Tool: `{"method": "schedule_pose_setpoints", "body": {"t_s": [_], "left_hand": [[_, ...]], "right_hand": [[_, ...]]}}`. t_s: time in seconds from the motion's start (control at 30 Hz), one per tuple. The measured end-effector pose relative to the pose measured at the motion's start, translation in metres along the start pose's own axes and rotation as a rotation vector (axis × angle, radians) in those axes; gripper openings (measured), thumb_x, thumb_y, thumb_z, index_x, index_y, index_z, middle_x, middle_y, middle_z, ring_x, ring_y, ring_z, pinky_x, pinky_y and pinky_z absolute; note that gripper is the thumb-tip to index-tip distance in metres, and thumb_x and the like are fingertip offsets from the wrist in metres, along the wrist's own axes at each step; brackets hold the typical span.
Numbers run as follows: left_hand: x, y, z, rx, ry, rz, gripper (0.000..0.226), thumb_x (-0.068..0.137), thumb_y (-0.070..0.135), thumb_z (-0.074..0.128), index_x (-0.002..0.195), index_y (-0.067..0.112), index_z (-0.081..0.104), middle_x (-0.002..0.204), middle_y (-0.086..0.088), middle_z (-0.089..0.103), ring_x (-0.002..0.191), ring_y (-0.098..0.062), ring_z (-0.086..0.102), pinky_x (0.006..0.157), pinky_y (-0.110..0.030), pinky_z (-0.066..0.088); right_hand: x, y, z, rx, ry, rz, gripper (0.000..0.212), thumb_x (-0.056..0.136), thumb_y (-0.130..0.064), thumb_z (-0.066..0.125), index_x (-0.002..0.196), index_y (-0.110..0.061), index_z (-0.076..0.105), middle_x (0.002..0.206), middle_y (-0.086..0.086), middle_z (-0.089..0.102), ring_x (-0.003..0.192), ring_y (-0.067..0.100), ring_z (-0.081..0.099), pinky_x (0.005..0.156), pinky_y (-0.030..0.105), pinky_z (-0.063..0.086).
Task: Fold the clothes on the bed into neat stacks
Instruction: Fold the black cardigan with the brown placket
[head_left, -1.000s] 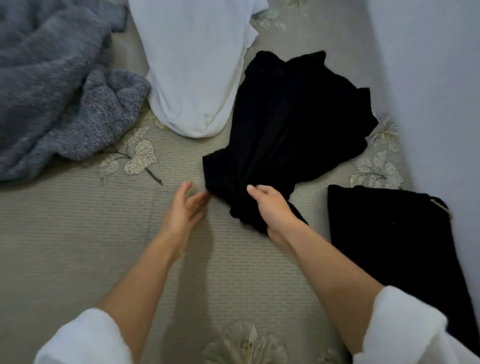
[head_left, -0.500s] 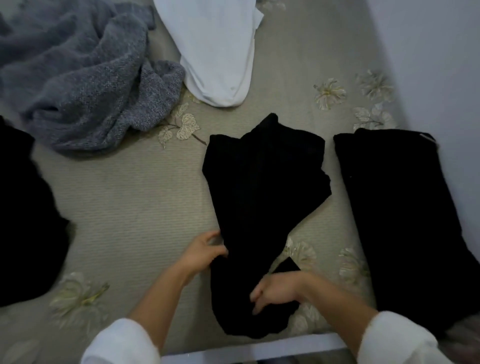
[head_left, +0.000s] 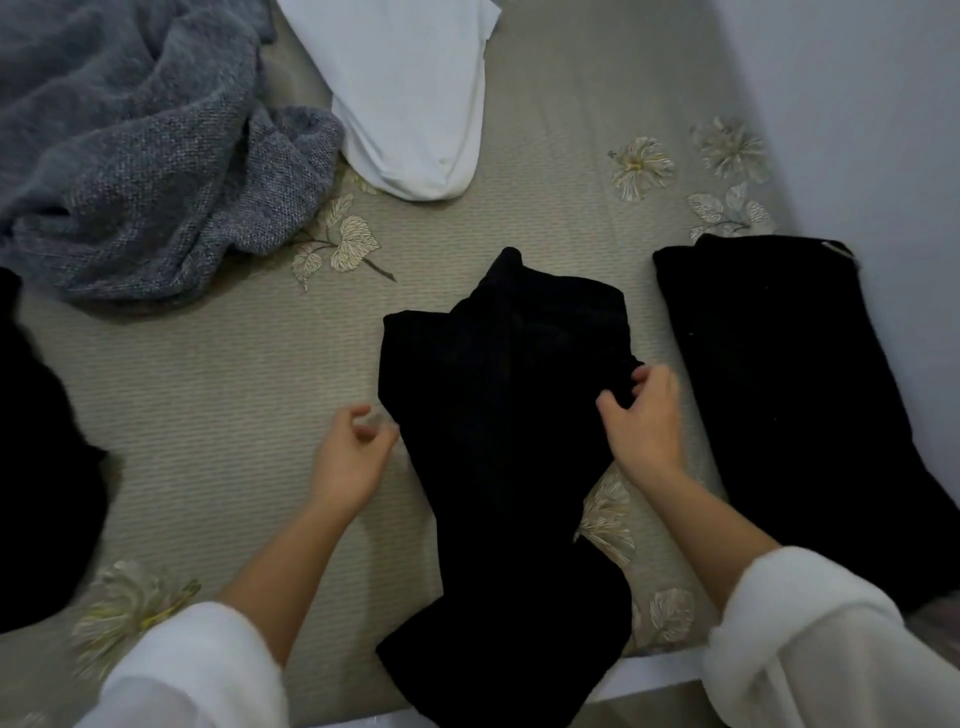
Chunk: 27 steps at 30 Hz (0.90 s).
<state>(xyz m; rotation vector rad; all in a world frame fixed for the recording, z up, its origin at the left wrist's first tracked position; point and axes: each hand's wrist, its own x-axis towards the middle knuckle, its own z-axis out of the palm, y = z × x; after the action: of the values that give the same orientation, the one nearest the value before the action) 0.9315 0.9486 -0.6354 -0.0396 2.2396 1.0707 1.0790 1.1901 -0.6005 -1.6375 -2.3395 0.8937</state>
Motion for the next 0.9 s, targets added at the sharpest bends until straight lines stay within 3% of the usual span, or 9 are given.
{"method": "schedule_pose_setpoints", "body": {"t_s": [0.1, 0.17, 0.27, 0.37, 0.43, 0.57, 0.67, 0.77, 0.9], "left_hand": [[0.024, 0.032, 0.026, -0.2, -0.042, -0.04, 0.064, 0.086, 0.032, 0.069, 0.138, 0.016, 0.036, 0.111, 0.0, 0.058, 0.098, -0.017, 0.061, 0.088, -0.035, 0.051], [0.034, 0.045, 0.038, -0.277, -0.087, -0.077, 0.037, 0.087, 0.022, 0.067, 0.12, 0.013, 0.053, 0.103, 0.002, 0.063, 0.091, -0.015, 0.063, 0.08, -0.032, 0.055], [0.033, 0.04, 0.031, -0.248, 0.087, -0.052, 0.016, 0.082, 0.017, 0.06, 0.066, 0.013, 0.057, 0.054, 0.009, 0.054, 0.05, -0.004, 0.05, 0.045, -0.021, 0.037], [0.012, 0.011, -0.006, -0.124, 0.371, -0.07, 0.025, 0.078, 0.018, 0.058, 0.06, 0.002, 0.052, 0.049, -0.002, 0.044, 0.049, -0.018, 0.042, 0.048, -0.033, 0.029], [-0.007, -0.019, -0.031, -0.018, 0.455, -0.157, 0.026, 0.079, 0.014, 0.058, 0.058, 0.0, 0.05, 0.05, -0.008, 0.043, 0.052, -0.025, 0.043, 0.05, -0.037, 0.029], [-0.029, -0.054, -0.048, 0.161, 0.34, -0.316, 0.019, 0.079, 0.007, 0.06, 0.094, -0.003, 0.059, 0.093, -0.024, 0.061, 0.098, -0.04, 0.057, 0.079, -0.047, 0.045], [-0.024, -0.035, -0.04, 0.317, 0.379, -0.117, 0.05, 0.077, 0.006, 0.064, 0.124, 0.006, 0.05, 0.135, -0.02, 0.043, 0.13, -0.035, 0.031, 0.108, -0.049, 0.025], [-0.013, -0.009, -0.019, 0.501, 0.165, 0.213, 0.057, 0.084, 0.016, 0.058, 0.139, 0.019, 0.041, 0.149, -0.004, 0.034, 0.14, -0.025, 0.018, 0.111, -0.051, 0.013], [-0.002, 0.003, -0.006, 0.841, -0.179, 0.285, 0.062, 0.089, 0.029, 0.054, 0.146, 0.03, 0.028, 0.139, 0.004, 0.044, 0.133, -0.017, 0.031, 0.112, -0.055, 0.004]], "right_hand": [[0.021, -0.003, 0.003, -0.213, -0.056, -0.048, 0.065, 0.08, -0.033, 0.07, 0.134, -0.012, 0.042, 0.138, 0.008, 0.036, 0.128, 0.026, 0.032, 0.103, 0.042, 0.03], [0.029, -0.001, 0.005, -0.375, -0.176, -0.111, 0.049, 0.083, -0.036, 0.066, 0.126, -0.015, 0.053, 0.136, 0.004, 0.04, 0.13, 0.023, 0.03, 0.105, 0.043, 0.023], [0.028, 0.01, -0.004, -0.344, -0.184, -0.231, 0.013, 0.082, -0.032, 0.061, 0.081, -0.02, 0.056, 0.087, -0.005, 0.059, 0.088, 0.017, 0.054, 0.086, 0.034, 0.031], [0.019, 0.03, -0.02, -0.238, -0.268, -0.099, 0.025, 0.078, -0.027, 0.063, 0.066, -0.022, 0.042, 0.064, -0.005, 0.054, 0.064, 0.017, 0.052, 0.053, 0.028, 0.032], [0.011, 0.045, -0.029, -0.297, -0.4, 0.024, 0.026, 0.076, -0.025, 0.067, 0.069, -0.02, 0.042, 0.07, 0.0, 0.057, 0.071, 0.022, 0.055, 0.053, 0.03, 0.034], [-0.002, 0.061, -0.032, -0.307, -0.652, 0.077, 0.021, 0.075, -0.02, 0.069, 0.08, -0.02, 0.048, 0.081, 0.002, 0.063, 0.081, 0.022, 0.06, 0.072, 0.036, 0.049], [-0.003, 0.054, -0.027, -0.276, -0.649, -0.003, 0.025, 0.073, -0.022, 0.067, 0.091, -0.025, 0.051, 0.083, -0.006, 0.061, 0.079, 0.016, 0.059, 0.067, 0.032, 0.047], [-0.006, 0.043, -0.019, -0.247, -0.561, -0.048, 0.046, 0.072, -0.033, 0.066, 0.113, -0.029, 0.046, 0.096, -0.008, 0.06, 0.087, 0.016, 0.059, 0.079, 0.037, 0.05], [-0.017, 0.03, -0.012, -0.305, -0.6, -0.066, 0.038, 0.073, -0.033, 0.064, 0.109, -0.028, 0.051, 0.084, -0.003, 0.062, 0.078, 0.019, 0.061, 0.073, 0.036, 0.051]]}}
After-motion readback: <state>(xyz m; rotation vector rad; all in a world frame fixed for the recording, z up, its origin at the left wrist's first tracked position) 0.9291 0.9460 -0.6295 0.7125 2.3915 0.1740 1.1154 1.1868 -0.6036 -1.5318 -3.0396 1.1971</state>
